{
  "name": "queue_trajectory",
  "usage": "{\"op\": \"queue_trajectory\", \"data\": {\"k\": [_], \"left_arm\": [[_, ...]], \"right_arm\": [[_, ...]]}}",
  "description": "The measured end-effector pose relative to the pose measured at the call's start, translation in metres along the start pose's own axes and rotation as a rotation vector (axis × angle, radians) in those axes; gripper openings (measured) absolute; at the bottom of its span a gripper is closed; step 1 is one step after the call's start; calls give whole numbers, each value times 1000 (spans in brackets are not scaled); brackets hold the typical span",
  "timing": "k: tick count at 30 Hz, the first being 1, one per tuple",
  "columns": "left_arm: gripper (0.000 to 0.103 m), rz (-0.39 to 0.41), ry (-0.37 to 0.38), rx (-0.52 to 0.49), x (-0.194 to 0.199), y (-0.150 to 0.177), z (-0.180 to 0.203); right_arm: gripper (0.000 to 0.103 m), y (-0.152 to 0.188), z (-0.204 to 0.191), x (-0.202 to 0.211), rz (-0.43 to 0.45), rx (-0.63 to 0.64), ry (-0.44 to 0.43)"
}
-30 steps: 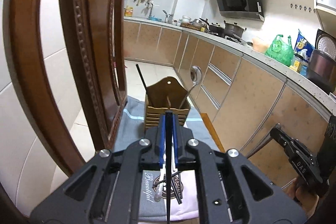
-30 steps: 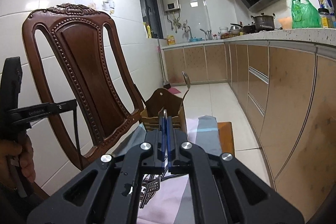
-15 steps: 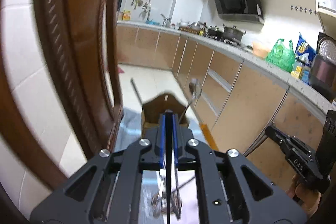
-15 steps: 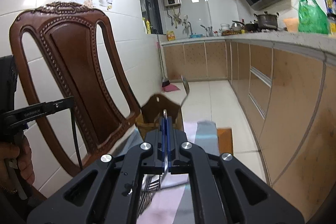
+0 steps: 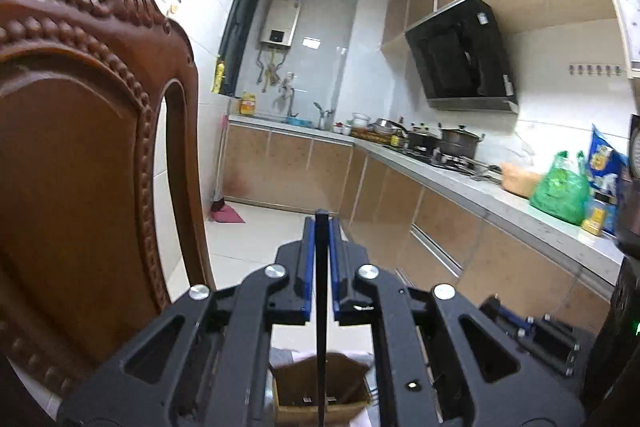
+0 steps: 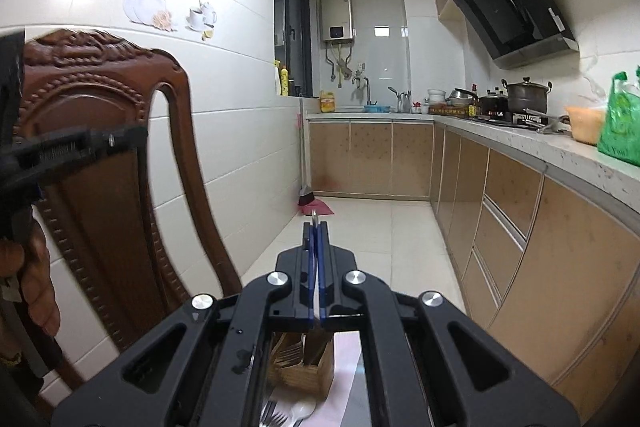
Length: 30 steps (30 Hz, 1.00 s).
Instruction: Organize utensils
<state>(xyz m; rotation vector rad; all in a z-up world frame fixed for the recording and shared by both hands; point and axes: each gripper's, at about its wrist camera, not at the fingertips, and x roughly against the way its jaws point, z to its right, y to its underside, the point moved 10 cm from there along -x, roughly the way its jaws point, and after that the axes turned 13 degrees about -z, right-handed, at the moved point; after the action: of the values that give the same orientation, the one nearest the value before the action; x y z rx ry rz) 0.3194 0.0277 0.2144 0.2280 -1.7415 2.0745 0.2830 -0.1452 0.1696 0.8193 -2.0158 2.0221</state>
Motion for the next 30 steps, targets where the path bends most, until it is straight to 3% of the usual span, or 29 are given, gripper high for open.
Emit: {"op": "queue_trajectory", "data": {"k": [4, 11, 15, 21, 22, 23, 24, 26, 29, 30], "left_arm": [[6, -12, -3, 69, -42, 8, -21], [6, -74, -48, 168, -111, 53, -54], [7, -3, -65, 189, -119, 61, -64], [9, 36, -56, 193, -120, 76, -64], [11, 48, -58, 188, -119, 77, -63], [12, 53, -63, 178, -119, 78, -62], [12, 47, -58, 171, -119, 79, -60], [12, 49, -56, 164, -118, 79, -57], [23, 43, -46, 144, -116, 77, -50], [33, 46, -43, 139, -111, 79, -54]], "right_arm": [[2, 6, 2, -47, -44, 8, 26], [2, 38, 12, -110, -127, -34, 33], [2, 54, 13, -133, -164, -53, 25], [4, 64, 10, -147, -176, -65, -3], [7, 62, 10, -147, -176, -63, -3], [21, 61, 9, -145, -174, -62, 2], [48, 61, 10, -142, -172, -64, 7], [69, 59, 14, -127, -137, -88, 18], [69, 67, 16, -109, -125, -86, 19], [70, 70, 18, -105, -125, -90, 18]]}}
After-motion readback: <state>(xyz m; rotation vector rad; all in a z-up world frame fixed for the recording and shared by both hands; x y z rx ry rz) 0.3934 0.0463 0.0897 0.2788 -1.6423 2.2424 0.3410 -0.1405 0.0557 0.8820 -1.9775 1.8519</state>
